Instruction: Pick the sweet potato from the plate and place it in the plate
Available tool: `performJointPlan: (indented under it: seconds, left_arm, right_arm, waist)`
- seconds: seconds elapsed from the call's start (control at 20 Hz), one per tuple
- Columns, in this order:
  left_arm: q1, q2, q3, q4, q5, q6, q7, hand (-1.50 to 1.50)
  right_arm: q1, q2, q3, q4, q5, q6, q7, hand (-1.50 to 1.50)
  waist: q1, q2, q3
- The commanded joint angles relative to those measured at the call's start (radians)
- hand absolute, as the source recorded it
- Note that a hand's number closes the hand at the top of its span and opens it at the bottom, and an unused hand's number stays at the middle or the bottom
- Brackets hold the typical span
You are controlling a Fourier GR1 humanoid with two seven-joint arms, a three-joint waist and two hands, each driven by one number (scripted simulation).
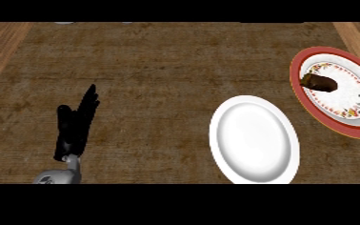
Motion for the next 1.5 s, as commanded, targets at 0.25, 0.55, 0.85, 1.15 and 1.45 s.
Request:
performJointPlan:
  seconds: [0.25,0.55,0.85,1.15,1.45]
  left_arm:
    - [0.006,-0.028,-0.005,0.01,-0.016,0.012,-0.03,0.0]
    - [0.013,-0.013,0.017,0.079,0.0,-0.024,-0.081,0.0]
    - [-0.013,-0.019,0.015,0.033,-0.001,-0.021,-0.036,0.0]
    - [-0.028,-0.057,-0.021,-0.007,-0.056,0.041,0.045,0.0]
    - [-0.064,-0.058,-0.011,0.035,-0.051,0.027,0.014,0.0]
  right_arm:
    - [0.058,-0.008,-0.002,0.031,-0.051,0.115,-0.12,-1.5]
    - [0.1,-0.007,0.016,0.035,-0.052,0.114,-0.197,-1.5]
    - [0.058,-0.032,0.016,0.071,-0.053,0.02,-0.135,-1.5]
    - [0.095,-0.027,0.039,0.07,-0.04,-0.033,-0.156,-1.5]
    - [0.055,-0.054,0.044,0.091,-0.041,-0.071,-0.079,-1.5]
  waist:
    - [0.006,0.0,0.0]
    - [0.006,0.002,0.0]
    - [0.016,0.005,0.001]
    - [0.01,0.003,0.001]
    - [0.014,0.006,0.001]
